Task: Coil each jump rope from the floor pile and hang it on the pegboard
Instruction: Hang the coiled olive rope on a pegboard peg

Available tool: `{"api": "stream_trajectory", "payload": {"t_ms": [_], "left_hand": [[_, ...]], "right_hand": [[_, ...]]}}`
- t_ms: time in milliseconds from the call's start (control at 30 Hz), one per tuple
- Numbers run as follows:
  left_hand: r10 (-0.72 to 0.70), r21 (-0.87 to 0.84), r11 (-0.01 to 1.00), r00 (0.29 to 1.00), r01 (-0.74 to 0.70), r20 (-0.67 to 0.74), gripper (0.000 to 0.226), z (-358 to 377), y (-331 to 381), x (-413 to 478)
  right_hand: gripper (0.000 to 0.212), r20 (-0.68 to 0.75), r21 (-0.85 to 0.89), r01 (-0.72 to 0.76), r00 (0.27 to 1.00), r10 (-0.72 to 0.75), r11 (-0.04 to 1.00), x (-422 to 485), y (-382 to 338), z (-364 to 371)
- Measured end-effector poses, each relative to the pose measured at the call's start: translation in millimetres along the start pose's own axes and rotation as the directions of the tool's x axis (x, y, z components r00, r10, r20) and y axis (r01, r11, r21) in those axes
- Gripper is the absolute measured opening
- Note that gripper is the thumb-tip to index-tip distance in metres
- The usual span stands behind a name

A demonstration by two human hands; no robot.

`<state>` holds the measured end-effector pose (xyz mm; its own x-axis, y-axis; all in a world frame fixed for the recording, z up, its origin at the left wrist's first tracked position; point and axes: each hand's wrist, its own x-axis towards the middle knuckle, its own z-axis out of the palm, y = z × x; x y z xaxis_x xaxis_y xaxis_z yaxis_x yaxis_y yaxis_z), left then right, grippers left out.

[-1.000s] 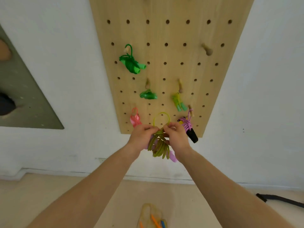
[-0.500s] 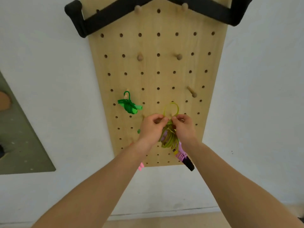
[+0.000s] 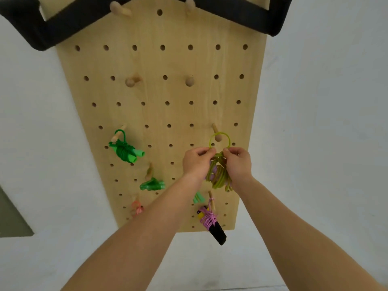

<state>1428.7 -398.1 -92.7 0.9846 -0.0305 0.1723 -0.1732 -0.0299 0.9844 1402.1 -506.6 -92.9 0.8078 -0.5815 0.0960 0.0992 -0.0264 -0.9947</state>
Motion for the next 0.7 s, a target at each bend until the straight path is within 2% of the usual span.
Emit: {"api": "stream_trajectory", "payload": {"t_ms": [233,467,700], "left_hand": [[-0.024,-0.039,0.999,0.994,0.020,-0.106,0.012,24,-15,26],[-0.141,-0.070,0.988,0.988,0.137,-0.059,0.008,34,-14,49],[-0.125,0.036,0.992,0.992,0.125,0.021,0.020,32,-16,70]], "right_hand": [[0.014,0.067,-0.003,-0.014,0.998,0.015,1.000,47,7,1],[0.011,0.172,-0.020,-0.041,0.984,0.044,0.999,77,4,3],[0.006,0.258,-0.141,0.009,0.966,0.028,0.990,96,3,4]]}}
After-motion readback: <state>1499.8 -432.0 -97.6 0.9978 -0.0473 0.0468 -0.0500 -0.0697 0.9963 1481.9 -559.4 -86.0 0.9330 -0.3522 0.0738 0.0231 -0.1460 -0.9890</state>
